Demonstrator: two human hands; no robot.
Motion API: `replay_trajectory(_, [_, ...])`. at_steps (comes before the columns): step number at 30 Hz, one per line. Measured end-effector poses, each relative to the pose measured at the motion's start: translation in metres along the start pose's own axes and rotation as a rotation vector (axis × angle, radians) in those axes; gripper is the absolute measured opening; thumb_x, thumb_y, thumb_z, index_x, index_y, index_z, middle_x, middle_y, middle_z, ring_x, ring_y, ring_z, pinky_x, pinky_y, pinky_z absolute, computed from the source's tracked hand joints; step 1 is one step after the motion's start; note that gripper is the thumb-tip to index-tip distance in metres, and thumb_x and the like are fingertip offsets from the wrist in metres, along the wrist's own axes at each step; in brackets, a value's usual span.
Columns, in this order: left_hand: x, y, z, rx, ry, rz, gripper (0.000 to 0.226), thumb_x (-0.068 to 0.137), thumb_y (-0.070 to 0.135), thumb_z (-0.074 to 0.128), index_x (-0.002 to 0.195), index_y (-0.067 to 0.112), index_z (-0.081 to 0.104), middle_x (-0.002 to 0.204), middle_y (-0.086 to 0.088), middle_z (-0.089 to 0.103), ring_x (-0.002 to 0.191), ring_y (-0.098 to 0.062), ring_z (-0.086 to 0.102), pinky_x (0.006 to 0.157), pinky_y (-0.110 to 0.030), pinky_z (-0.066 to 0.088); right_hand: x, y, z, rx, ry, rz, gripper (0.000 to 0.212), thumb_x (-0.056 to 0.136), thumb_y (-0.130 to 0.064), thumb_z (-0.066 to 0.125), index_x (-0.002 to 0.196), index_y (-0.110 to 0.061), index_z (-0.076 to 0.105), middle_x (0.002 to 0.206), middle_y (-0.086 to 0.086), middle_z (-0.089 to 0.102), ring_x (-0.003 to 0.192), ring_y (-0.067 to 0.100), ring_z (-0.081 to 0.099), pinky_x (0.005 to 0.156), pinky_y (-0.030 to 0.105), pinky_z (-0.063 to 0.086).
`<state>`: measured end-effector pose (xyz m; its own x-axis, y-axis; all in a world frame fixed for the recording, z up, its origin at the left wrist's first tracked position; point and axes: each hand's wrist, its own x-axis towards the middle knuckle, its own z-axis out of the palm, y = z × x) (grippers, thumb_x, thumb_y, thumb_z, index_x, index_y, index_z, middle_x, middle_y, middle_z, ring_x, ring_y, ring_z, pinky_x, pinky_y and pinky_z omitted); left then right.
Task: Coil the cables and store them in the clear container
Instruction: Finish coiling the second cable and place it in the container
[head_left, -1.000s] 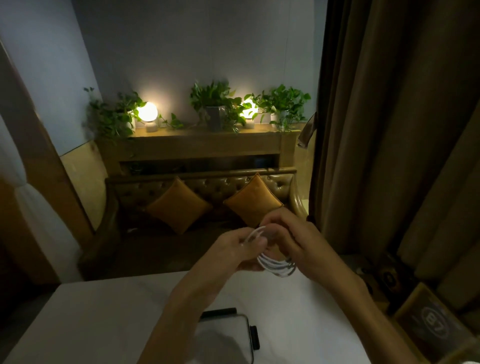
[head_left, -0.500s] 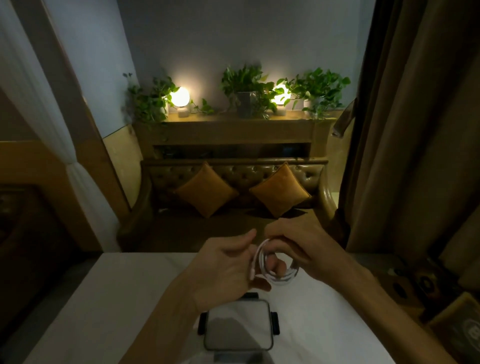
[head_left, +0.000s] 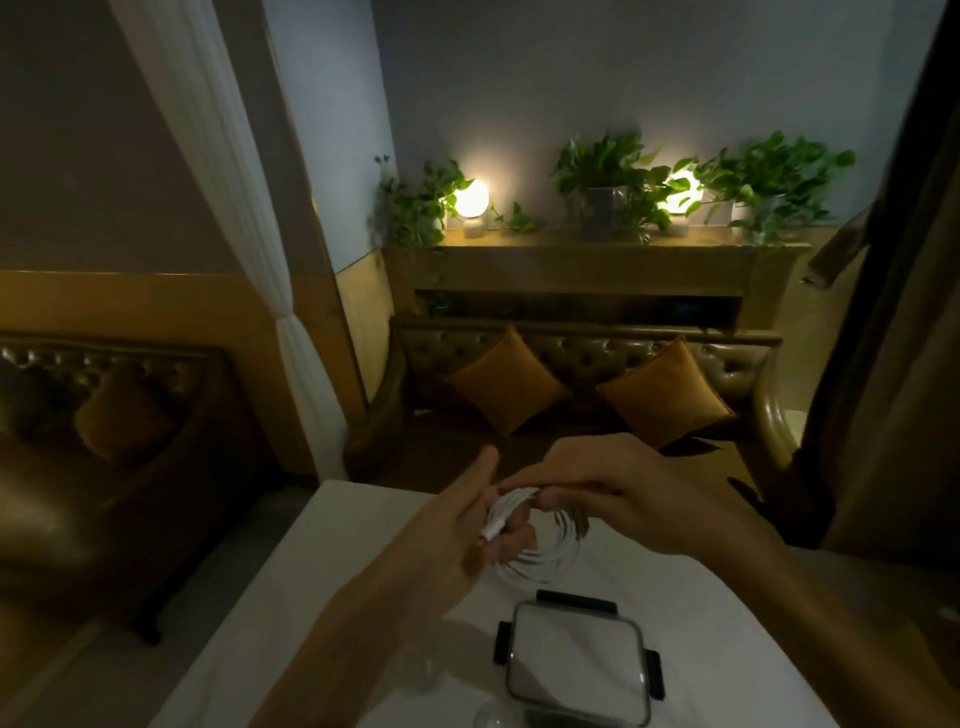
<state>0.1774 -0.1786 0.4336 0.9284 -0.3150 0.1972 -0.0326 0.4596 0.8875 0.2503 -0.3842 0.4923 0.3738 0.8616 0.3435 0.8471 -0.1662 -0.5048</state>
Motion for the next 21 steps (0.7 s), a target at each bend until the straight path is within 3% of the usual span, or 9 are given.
replay_trajectory(1, [-0.002,0.015,0.016,0.264,0.037,-0.046,0.052,0.09,0.054,0.034,0.093,0.013,0.066,0.077,0.001,0.065,0.063,-0.006,0.059,0.058,-0.021,0.041,0.009,-0.005,0.006,-0.023,-0.005,-0.024,0.03,0.096,-0.021,0.048,0.123,-0.03,0.058,0.099,-0.016,0.058,0.086,0.006,0.06,0.071,0.024,0.053])
replay_trajectory(2, [-0.002,0.024,0.014,0.231,0.034,-0.253,0.048,0.084,0.055,0.041,0.075,0.013,0.06,0.058,0.004,0.054,0.048,-0.006,0.047,0.052,-0.02,0.034,0.016,-0.009,0.013,-0.04,-0.005,-0.048,0.03,0.096,-0.023,0.047,0.122,-0.032,0.057,0.1,-0.014,0.057,0.084,0.007,0.06,0.07,0.027,0.054])
replay_trajectory(4, [-0.022,0.049,0.016,0.364,0.082,-0.277,0.037,0.08,0.046,0.054,0.071,0.01,0.048,0.05,0.008,0.049,0.046,-0.006,0.044,0.057,-0.021,0.036,0.032,-0.018,0.024,-0.073,-0.012,-0.062,0.03,0.094,-0.031,0.041,0.12,-0.037,0.054,0.1,-0.017,0.055,0.086,0.006,0.058,0.071,0.03,0.055])
replay_trajectory(9, [-0.04,0.073,-0.009,0.547,0.194,-0.272,0.024,0.092,0.029,0.048,0.078,0.014,0.06,0.058,0.012,0.067,0.067,-0.006,0.061,0.073,-0.017,0.05,0.074,-0.038,0.042,0.183,0.057,0.066,0.025,0.095,-0.023,0.05,0.115,-0.025,0.066,0.1,-0.018,0.068,0.094,0.001,0.065,0.078,0.019,0.052])
replay_trajectory(11, [-0.051,0.08,-0.025,0.559,0.238,-0.235,0.027,0.096,0.033,0.047,0.079,0.029,0.068,0.07,0.018,0.07,0.076,-0.002,0.062,0.075,-0.014,0.05,0.088,-0.043,0.045,0.199,0.1,0.155,0.025,0.095,-0.02,0.051,0.111,-0.026,0.068,0.1,-0.013,0.071,0.091,0.002,0.067,0.077,0.018,0.054])
replay_trajectory(13, [-0.062,0.087,-0.038,0.536,0.268,-0.189,0.027,0.089,0.048,0.05,0.079,0.035,0.071,0.083,0.015,0.071,0.085,-0.005,0.062,0.089,-0.03,0.047,0.1,-0.047,0.048,0.109,0.138,0.174,0.023,0.095,-0.018,0.051,0.108,-0.026,0.068,0.097,-0.01,0.072,0.088,0.002,0.068,0.075,0.017,0.054])
replay_trajectory(16, [-0.07,0.098,-0.052,0.452,0.273,-0.17,0.027,0.096,0.025,0.042,0.082,0.012,0.061,0.089,-0.01,0.06,0.088,-0.023,0.056,0.101,-0.042,0.042,0.117,-0.055,0.053,0.026,0.175,0.202,0.021,0.095,-0.015,0.05,0.101,-0.025,0.068,0.093,-0.01,0.07,0.083,0.0,0.067,0.071,0.011,0.052])
replay_trajectory(19, [-0.076,0.1,-0.064,0.479,0.261,-0.032,0.027,0.098,0.01,0.037,0.089,-0.002,0.06,0.077,0.004,0.057,0.072,0.004,0.057,0.079,-0.009,0.047,0.134,-0.056,0.065,-0.084,0.267,0.217,0.019,0.095,-0.014,0.049,0.096,-0.027,0.064,0.088,-0.016,0.066,0.083,-0.001,0.066,0.072,0.011,0.051])
replay_trajectory(21, [-0.076,0.103,-0.067,0.494,0.304,0.045,0.031,0.099,0.006,0.035,0.103,-0.013,0.058,0.078,0.008,0.056,0.063,0.015,0.056,0.064,-0.001,0.043,0.144,-0.054,0.075,-0.1,0.355,0.26,0.018,0.095,-0.017,0.048,0.095,-0.028,0.062,0.086,-0.016,0.065,0.084,0.001,0.065,0.074,0.017,0.054])
